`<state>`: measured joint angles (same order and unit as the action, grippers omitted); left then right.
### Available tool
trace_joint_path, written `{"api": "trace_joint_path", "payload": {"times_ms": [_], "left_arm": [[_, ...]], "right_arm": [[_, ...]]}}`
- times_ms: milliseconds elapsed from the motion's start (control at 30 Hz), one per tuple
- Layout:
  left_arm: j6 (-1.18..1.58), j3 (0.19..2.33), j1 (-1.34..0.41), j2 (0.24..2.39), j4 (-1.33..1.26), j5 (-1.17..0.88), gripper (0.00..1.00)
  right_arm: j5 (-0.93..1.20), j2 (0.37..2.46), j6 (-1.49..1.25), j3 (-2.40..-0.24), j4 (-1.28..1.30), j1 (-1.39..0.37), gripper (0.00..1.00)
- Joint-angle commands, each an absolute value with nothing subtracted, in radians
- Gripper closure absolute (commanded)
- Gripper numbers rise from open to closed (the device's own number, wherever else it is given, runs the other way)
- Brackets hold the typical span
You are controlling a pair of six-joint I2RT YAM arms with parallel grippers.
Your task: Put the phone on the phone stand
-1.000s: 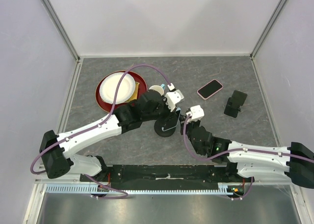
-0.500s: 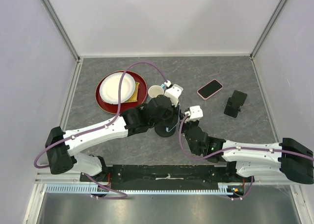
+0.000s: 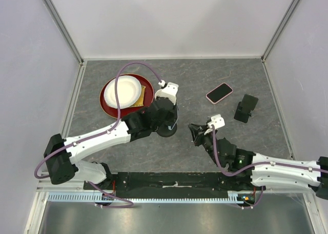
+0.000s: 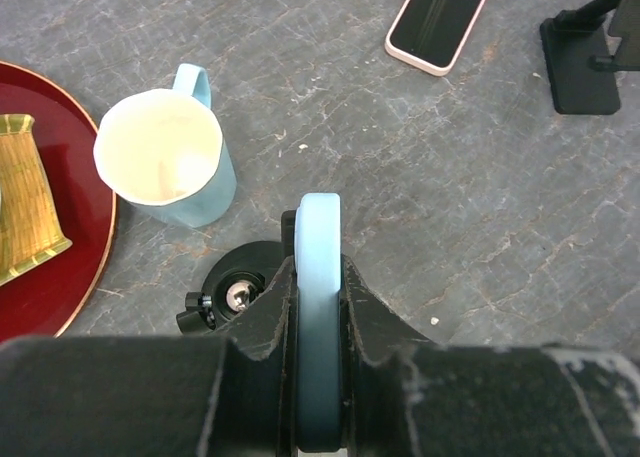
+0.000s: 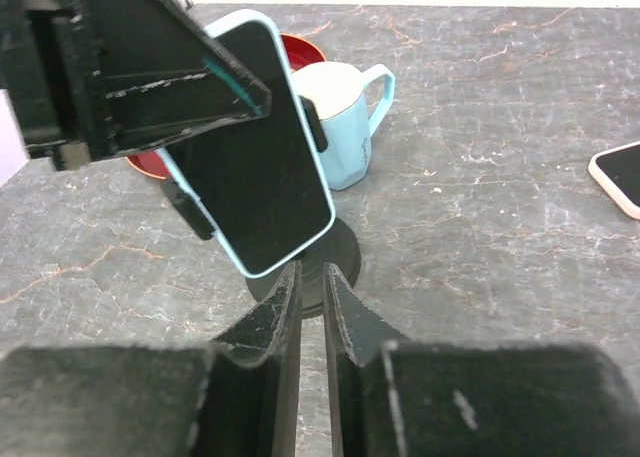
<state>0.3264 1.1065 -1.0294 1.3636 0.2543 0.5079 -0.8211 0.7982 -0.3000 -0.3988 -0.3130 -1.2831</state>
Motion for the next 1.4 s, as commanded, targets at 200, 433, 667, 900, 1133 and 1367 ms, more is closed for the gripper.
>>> {"api": "trace_joint_path", "payload": {"times_ms": [200,433,667,900,1133,1367], "left_arm": [[0.206,0.943,-1.012,1.212,0.399,0.123,0.98],[0.052,0.914,-1.009,1.051,0.434,-0.144,0.98],[-0.129,0.881,-1.009,0.931,0.492,-0.363,0.98],[-0.181,0.802,-1.008,0.825,0.417,-0.397,0.98],[-0.189,0.756,-1.006,0.795,0.383,-0.403,0.98],[-0.195,0.749,-1.003,0.788,0.377,-0.425,0.98]], "right_arm": [[-0.148,0.649,-0.301,-0.368,-0.161,-0.939,0.60],[0.409,0.874,-0.294,-0.434,-0.308,-0.759,0.35],[0.811,1.000,-0.310,-0.436,-0.601,-0.686,0.16],[0.839,1.068,-0.241,-0.477,-0.604,-0.727,0.13],[0.818,1.129,-0.203,-0.506,-0.620,-0.824,0.17],[0.781,1.192,-0.184,-0.523,-0.647,-0.891,0.27]]}}
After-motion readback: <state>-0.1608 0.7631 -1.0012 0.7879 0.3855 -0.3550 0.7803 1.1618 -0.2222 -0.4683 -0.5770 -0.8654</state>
